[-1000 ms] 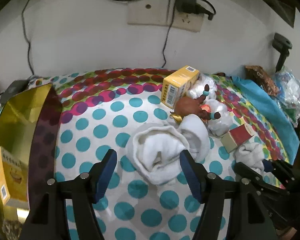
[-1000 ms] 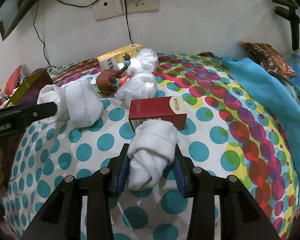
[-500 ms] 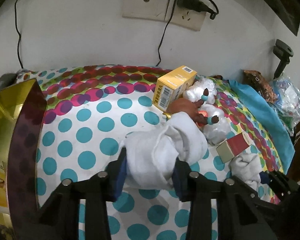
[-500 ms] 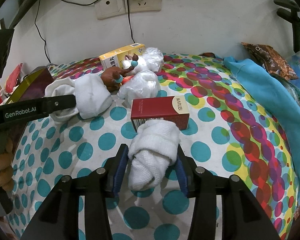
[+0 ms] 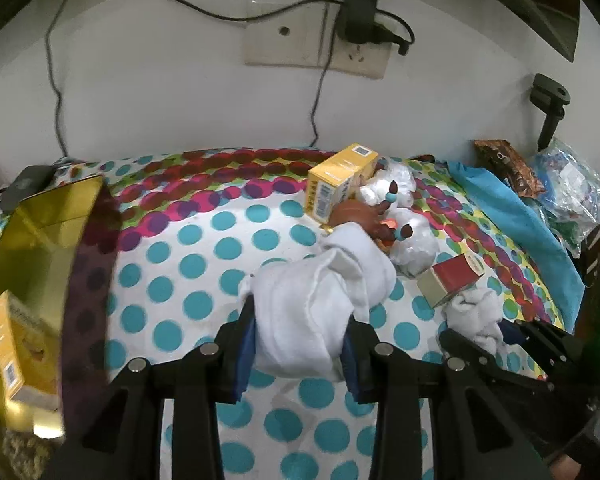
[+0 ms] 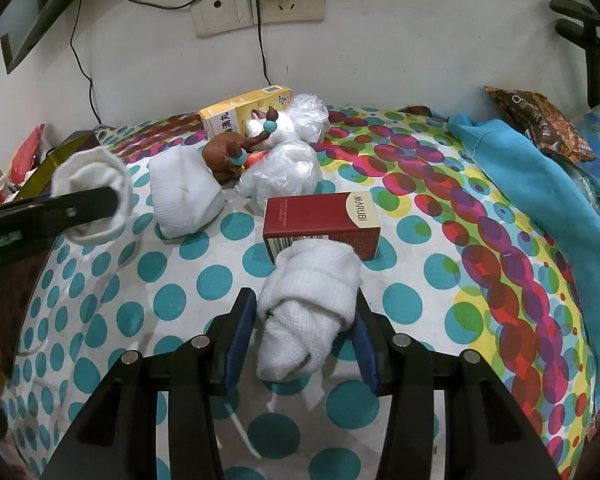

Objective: Organize objects
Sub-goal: 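Carry the white sock into the gold tray and open the left gripper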

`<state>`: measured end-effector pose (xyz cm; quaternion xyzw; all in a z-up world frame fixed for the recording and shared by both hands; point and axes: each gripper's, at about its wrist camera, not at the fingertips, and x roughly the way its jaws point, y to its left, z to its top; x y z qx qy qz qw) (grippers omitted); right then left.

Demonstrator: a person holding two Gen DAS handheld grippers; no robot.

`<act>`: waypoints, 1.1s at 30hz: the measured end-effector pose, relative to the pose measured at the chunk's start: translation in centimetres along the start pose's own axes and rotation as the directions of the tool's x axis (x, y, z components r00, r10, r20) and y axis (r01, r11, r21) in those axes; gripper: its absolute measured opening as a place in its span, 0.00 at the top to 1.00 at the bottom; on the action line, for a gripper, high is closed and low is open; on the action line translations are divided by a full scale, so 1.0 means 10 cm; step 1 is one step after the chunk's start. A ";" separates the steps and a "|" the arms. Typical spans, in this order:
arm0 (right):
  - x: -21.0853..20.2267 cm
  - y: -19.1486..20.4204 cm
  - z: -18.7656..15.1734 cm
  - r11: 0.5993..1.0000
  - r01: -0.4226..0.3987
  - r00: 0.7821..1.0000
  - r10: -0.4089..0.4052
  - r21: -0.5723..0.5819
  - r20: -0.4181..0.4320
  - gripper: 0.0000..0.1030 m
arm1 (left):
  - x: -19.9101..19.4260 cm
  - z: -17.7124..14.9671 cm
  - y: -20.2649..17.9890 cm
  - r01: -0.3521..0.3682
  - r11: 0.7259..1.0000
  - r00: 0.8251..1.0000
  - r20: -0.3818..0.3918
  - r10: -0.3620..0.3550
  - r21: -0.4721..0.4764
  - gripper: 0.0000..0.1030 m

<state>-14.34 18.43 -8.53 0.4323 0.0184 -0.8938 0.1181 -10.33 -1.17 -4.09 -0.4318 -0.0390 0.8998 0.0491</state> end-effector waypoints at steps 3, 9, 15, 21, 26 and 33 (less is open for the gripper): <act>0.00 0.00 0.01 1.000 0.001 1.000 -0.001 0.000 0.000 0.57 | -0.18 -0.05 0.04 -0.041 0.999 0.999 0.007 0.041 -0.003 0.65; 0.00 -0.01 0.01 1.000 0.002 1.000 -0.002 -0.001 -0.001 0.57 | -0.50 -0.18 0.11 -0.100 0.995 0.995 0.014 0.100 -0.001 0.65; 0.00 0.00 0.00 1.000 0.007 1.000 -0.007 -0.003 -0.002 0.57 | -0.86 -0.33 0.16 -0.197 0.980 0.979 0.046 0.196 0.016 0.65; 0.01 0.02 0.00 0.999 0.026 1.000 -0.026 -0.019 -0.005 0.57 | -1.14 -0.46 0.40 -0.232 0.972 0.971 0.047 0.233 -0.025 0.65; 0.03 0.02 0.00 0.999 0.036 0.999 -0.037 -0.027 -0.007 0.57 | -1.28 -0.57 0.71 -0.278 0.957 0.959 0.041 0.282 -0.080 0.65; 0.03 0.06 0.00 0.998 0.058 0.998 -0.058 -0.040 -0.010 0.57 | -1.36 -0.73 1.15 -0.317 0.934 0.946 0.016 0.324 -0.163 0.65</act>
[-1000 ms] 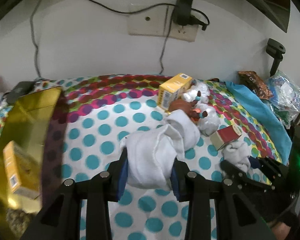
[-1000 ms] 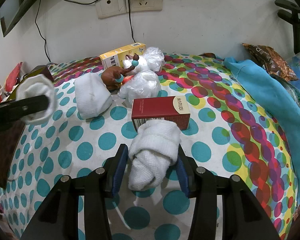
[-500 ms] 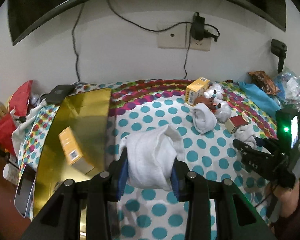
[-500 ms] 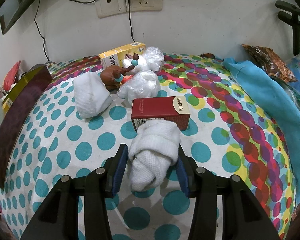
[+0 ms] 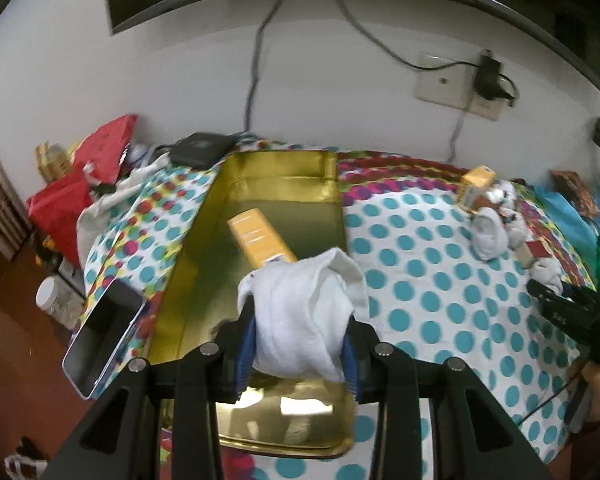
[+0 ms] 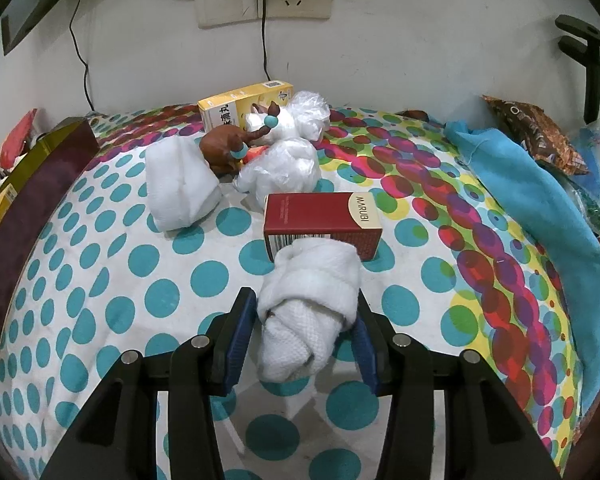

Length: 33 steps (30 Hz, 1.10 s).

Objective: Organize objects
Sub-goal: 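Carry the white sock into the gold tray and open the left gripper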

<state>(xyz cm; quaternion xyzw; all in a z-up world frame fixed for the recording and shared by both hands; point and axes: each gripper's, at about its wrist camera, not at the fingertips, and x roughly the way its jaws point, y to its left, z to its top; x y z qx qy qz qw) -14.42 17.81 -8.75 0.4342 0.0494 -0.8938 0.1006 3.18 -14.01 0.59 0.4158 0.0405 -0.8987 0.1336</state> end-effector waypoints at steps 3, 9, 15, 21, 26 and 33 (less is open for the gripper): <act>0.00 0.00 0.00 1.000 0.002 1.000 -0.002 -0.001 0.000 0.57 | 0.04 -0.01 0.18 -0.018 0.999 1.000 -0.004 0.018 -0.031 0.65; 0.00 0.00 0.01 1.000 0.004 1.000 -0.004 -0.002 -0.001 0.57 | 0.12 -0.01 0.39 -0.024 0.998 1.000 -0.008 0.024 -0.065 0.65; 0.00 0.00 0.00 1.000 0.008 1.000 -0.008 -0.003 -0.001 0.57 | 0.25 -0.03 0.42 -0.014 0.998 1.000 -0.025 0.012 -0.064 0.64; 0.00 0.00 0.00 1.000 0.009 1.000 -0.009 -0.003 -0.001 0.57 | 0.41 0.13 0.40 -0.001 0.999 1.000 -0.026 -0.001 -0.050 0.64; 0.00 0.01 0.00 1.000 0.009 1.000 -0.009 -0.003 -0.001 0.57 | 0.61 0.30 0.38 0.014 0.998 0.999 -0.039 -0.016 -0.059 0.64; 0.00 0.00 0.00 1.000 0.010 1.000 -0.010 -0.002 -0.001 0.57 | 0.92 0.51 0.42 0.004 0.998 0.998 -0.060 -0.008 -0.066 0.64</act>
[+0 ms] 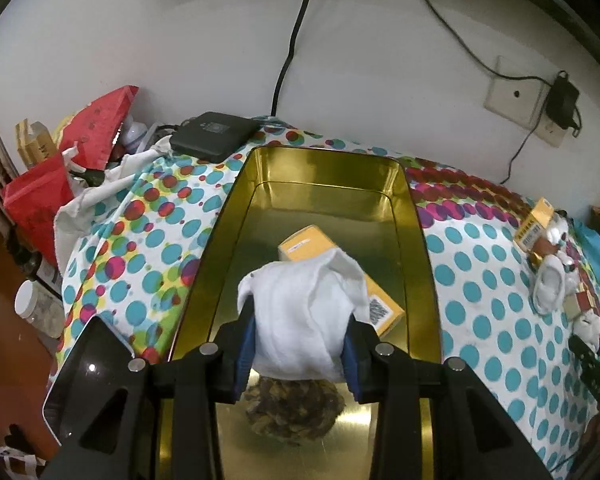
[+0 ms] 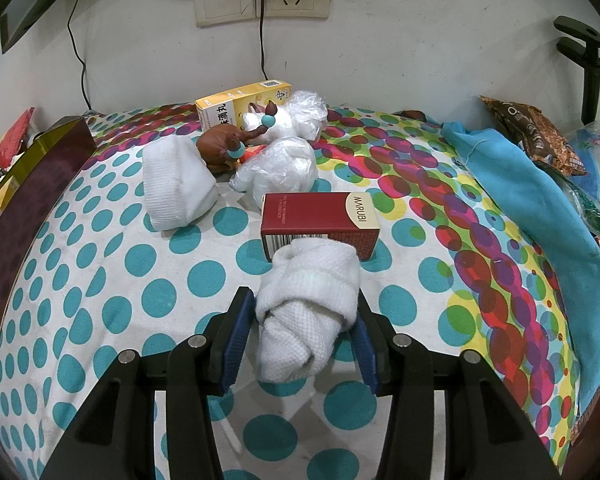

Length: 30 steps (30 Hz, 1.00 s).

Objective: Organize objects
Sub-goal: 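Carry the white sock into the gold tray and open the left gripper, then carry the held white sock into the gold tray and open the right gripper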

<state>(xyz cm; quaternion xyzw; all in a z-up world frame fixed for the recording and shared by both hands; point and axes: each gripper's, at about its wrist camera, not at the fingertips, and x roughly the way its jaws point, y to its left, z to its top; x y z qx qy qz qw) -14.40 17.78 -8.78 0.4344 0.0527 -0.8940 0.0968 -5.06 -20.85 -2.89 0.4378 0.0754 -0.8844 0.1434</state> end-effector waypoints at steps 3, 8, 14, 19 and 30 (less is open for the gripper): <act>0.00 0.01 0.00 1.000 0.000 1.000 0.000 0.000 0.000 0.56 | 0.09 0.09 0.00 -0.015 1.000 1.000 0.002 0.015 0.007 0.64; 0.00 0.01 0.00 1.000 0.001 1.000 -0.001 -0.001 0.000 0.56 | 0.14 0.12 0.02 -0.036 0.999 0.999 -0.001 0.036 -0.004 0.56; 0.00 0.00 0.00 1.000 0.001 1.000 -0.001 -0.001 0.000 0.56 | 0.08 0.04 0.02 -0.052 0.999 0.998 -0.017 0.052 0.002 0.44; 0.00 0.00 0.00 1.000 0.002 1.000 -0.002 0.000 0.000 0.56 | -0.09 -0.08 -0.03 -0.076 0.997 0.997 0.001 0.076 0.024 0.43; 0.00 0.00 0.01 1.000 0.014 1.000 -0.014 -0.015 0.004 0.59 | -0.56 -0.40 -0.14 -0.093 0.993 0.995 0.051 0.090 0.075 0.43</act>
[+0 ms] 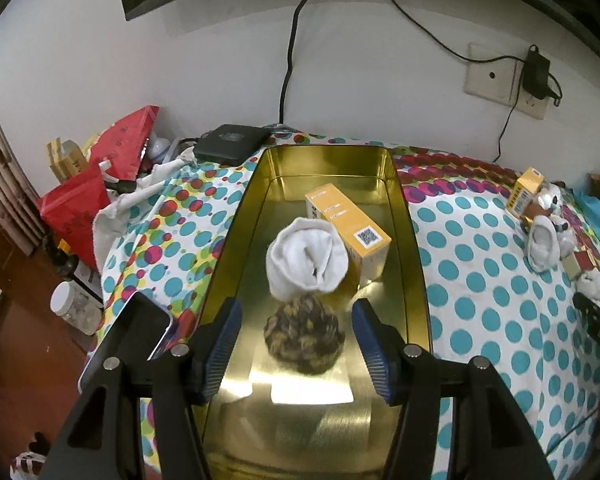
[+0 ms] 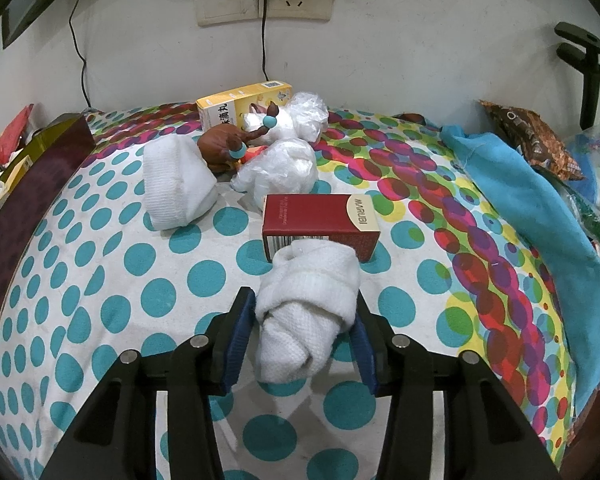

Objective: Organize objects
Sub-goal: 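Carry the held white sock into the gold tray and open the right gripper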

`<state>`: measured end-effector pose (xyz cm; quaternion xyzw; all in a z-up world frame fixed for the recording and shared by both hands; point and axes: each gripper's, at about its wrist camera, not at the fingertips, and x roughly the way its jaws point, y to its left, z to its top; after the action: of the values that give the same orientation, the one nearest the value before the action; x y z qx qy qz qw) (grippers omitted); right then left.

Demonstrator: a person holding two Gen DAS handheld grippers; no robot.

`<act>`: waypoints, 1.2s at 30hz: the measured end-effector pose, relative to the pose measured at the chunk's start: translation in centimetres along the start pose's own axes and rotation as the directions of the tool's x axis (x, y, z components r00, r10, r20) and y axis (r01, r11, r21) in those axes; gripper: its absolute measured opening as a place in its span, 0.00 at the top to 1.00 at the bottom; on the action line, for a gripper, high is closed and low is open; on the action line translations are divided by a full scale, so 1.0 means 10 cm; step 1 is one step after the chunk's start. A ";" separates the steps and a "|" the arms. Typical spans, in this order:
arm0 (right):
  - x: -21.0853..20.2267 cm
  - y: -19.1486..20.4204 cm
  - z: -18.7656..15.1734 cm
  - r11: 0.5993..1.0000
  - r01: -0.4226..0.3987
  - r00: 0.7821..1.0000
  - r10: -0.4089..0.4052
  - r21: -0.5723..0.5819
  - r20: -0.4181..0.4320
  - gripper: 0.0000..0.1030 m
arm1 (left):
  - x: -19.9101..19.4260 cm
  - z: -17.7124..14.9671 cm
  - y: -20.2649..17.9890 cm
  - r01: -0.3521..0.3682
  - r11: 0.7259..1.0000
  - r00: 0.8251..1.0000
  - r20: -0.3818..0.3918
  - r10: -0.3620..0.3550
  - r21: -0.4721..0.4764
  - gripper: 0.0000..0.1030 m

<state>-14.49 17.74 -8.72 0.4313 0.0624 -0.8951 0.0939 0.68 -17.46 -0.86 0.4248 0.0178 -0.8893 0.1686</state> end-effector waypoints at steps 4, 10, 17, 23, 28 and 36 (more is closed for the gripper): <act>-0.01 0.01 0.00 1.000 0.015 1.000 -0.015 -0.010 0.005 0.64 | -0.12 -0.07 0.03 0.002 1.000 1.000 0.003 -0.002 -0.002 0.43; -0.03 0.03 0.00 1.000 0.014 1.000 -0.014 -0.015 0.018 0.67 | -0.23 -0.14 0.15 0.007 1.000 1.000 0.012 -0.007 -0.024 0.43; -0.19 0.13 -0.09 1.000 -0.006 1.000 0.007 -0.021 0.027 0.67 | -0.27 -0.24 0.25 0.024 0.998 1.000 0.003 -0.024 -0.056 0.43; -0.57 0.49 -0.09 0.993 -0.103 0.992 0.107 -0.052 0.072 0.67 | -0.37 -0.37 0.41 0.045 0.995 0.999 0.020 -0.044 -0.088 0.43; -0.90 1.05 -0.03 0.967 -0.214 0.968 0.229 -0.140 0.100 0.67 | -0.45 -0.46 0.64 0.034 0.991 0.999 0.023 -0.031 -0.132 0.43; -1.30 2.09 -0.01 0.867 -0.393 0.901 0.429 -0.306 0.057 0.67 | -0.53 -0.50 0.92 0.039 0.982 0.999 0.042 -0.031 -0.184 0.42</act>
<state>-1.91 -1.10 0.78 0.3603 0.0923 -0.8606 0.3479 10.44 -23.69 1.01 0.3895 0.1041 -0.8948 0.1919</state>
